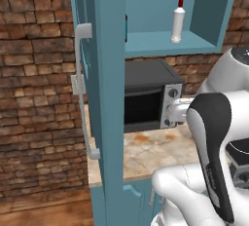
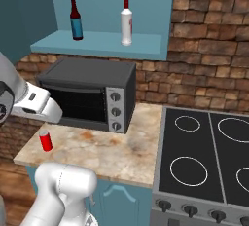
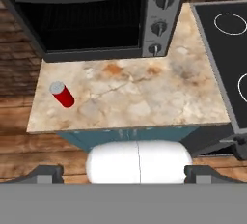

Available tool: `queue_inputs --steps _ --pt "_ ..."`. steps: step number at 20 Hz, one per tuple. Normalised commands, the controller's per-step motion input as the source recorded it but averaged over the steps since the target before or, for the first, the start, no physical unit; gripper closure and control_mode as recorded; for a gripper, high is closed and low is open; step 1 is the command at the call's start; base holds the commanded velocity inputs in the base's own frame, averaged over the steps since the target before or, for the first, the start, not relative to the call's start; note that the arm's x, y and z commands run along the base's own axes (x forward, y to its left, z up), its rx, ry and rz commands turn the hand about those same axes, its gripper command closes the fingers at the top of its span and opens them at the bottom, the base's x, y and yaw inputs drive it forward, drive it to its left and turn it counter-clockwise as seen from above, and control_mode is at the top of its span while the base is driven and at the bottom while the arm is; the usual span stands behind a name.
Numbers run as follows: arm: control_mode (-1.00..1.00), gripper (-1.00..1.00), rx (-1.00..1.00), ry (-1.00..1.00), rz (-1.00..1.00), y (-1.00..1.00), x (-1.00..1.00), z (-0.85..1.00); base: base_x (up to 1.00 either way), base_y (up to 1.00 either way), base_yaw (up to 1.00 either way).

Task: Sort all alcoholic drinks to one cabinet, and non-alcoholic drinks to the other.

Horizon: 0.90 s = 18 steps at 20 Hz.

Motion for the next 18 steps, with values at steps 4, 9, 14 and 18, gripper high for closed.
queue_inputs --steps 4,9,14,18 --pt "-1.0 -1.0 0.16 -0.06 0.61 -0.13 0.21 -0.03 0.0 0.0 0.0" --pt "-1.0 -1.0 0.15 0.0 0.6 0.0 0.51 -0.21 0.0 0.0 0.0" --pt "-1.0 -1.0 0.16 -0.02 0.5 0.01 0.42 -0.37 0.0 0.0 0.0" --pt "-1.0 -1.0 0.21 -0.05 0.37 0.0 0.32 -0.4 0.0 0.0 0.0"
